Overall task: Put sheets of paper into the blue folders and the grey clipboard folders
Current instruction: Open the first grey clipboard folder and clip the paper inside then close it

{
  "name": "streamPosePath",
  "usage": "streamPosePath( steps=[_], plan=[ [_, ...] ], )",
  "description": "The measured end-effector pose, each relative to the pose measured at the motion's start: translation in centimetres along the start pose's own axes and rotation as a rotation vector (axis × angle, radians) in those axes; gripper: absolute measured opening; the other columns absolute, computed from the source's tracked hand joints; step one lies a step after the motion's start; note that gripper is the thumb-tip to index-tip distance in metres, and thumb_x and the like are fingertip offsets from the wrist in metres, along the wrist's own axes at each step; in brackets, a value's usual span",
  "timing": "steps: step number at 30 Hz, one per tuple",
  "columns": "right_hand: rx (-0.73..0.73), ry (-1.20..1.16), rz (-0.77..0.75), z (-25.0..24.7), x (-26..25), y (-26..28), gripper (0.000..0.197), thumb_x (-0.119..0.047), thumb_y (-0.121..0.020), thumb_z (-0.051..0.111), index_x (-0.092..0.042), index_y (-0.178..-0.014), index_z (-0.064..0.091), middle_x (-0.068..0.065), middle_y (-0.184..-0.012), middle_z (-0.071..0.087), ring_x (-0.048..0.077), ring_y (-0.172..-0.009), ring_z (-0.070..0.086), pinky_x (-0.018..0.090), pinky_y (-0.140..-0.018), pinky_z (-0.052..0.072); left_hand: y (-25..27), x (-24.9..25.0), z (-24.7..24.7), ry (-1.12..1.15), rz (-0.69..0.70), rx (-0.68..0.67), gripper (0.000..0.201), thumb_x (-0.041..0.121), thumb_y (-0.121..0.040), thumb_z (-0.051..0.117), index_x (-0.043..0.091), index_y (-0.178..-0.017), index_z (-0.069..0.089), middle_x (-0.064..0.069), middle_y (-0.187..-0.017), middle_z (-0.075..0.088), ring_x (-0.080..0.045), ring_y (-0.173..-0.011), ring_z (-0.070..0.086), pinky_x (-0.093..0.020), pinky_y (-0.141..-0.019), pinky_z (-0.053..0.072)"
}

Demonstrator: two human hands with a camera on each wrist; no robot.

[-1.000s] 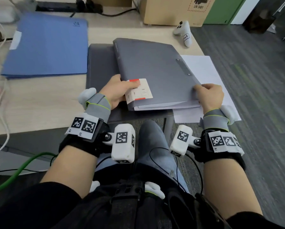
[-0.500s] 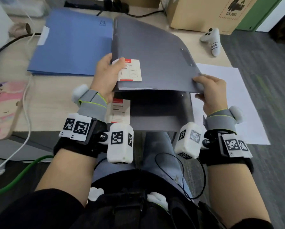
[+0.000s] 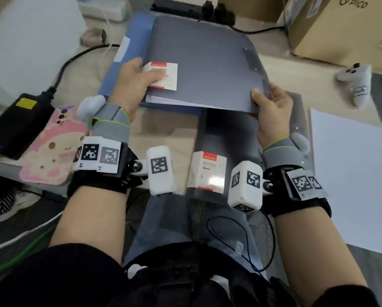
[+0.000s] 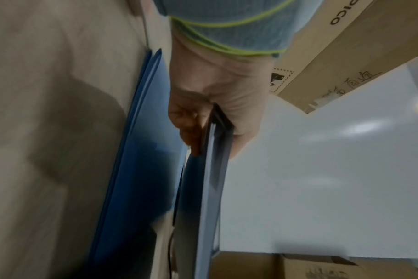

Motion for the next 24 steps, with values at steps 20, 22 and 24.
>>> streamPosePath(
  steps=[20,22,24],
  plan=[
    [-0.070,0.549,0.168,9.0,3.9,-4.1,0.036,-0.031,-0.055,0.076,-0.004,-0.077,0.068,0.010,-0.077,0.073,0.027,-0.080,0.070,0.049,-0.078,0.058,-6.6,-1.2,-8.9,-0.543,0.014,0.405,0.027,0.022,-0.083,0.059,0.017,-0.106,0.071,-0.006,-0.098,0.071,-0.023,-0.102,0.066,-0.031,-0.092,0.051],
    [-0.058,0.645,0.126,9.0,3.5,-4.3,0.036,-0.028,-0.059,0.068,0.003,-0.076,0.068,0.020,-0.075,0.071,0.034,-0.073,0.068,0.053,-0.073,0.057,-6.8,-1.5,-9.0,-0.564,-0.028,0.389,0.028,0.022,-0.084,0.059,0.015,-0.109,0.069,-0.003,-0.098,0.068,-0.023,-0.104,0.065,-0.024,-0.092,0.049],
    [-0.054,0.740,0.081,9.0,2.6,-4.3,0.026,-0.026,-0.064,0.062,-0.001,-0.068,0.069,0.023,-0.070,0.068,0.042,-0.072,0.067,0.052,-0.070,0.058,-6.7,-1.7,-9.1,-0.597,-0.061,0.392,0.029,0.022,-0.085,0.057,0.017,-0.111,0.068,-0.004,-0.109,0.069,-0.021,-0.105,0.064,-0.019,-0.087,0.044]
  ],
)
Point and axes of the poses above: each hand's wrist, its own y-axis away from the middle knuckle, its own z-axis out of the palm, x = y × z, the point moved 5 cm from there along -y, towards the middle knuckle
